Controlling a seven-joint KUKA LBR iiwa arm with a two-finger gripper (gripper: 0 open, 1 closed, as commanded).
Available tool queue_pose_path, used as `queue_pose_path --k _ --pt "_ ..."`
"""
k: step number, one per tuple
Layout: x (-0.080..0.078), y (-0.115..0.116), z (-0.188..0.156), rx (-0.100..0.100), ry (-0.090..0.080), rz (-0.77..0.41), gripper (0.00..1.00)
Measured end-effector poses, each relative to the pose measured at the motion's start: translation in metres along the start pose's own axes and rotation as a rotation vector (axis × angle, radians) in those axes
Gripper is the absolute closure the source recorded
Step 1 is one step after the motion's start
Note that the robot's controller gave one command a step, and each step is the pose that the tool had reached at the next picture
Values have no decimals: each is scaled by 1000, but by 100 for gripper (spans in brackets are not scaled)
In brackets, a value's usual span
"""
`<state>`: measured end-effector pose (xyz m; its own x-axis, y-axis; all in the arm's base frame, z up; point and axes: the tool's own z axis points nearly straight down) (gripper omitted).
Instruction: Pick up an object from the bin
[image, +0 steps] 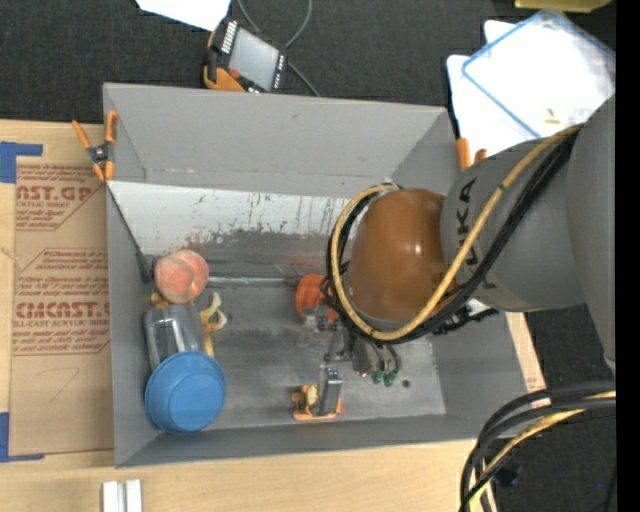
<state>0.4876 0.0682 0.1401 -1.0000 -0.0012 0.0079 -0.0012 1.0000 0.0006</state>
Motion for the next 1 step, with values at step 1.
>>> queue_pose_path --k 1 --pt "-2 0 -3 -1 -8 0 0"
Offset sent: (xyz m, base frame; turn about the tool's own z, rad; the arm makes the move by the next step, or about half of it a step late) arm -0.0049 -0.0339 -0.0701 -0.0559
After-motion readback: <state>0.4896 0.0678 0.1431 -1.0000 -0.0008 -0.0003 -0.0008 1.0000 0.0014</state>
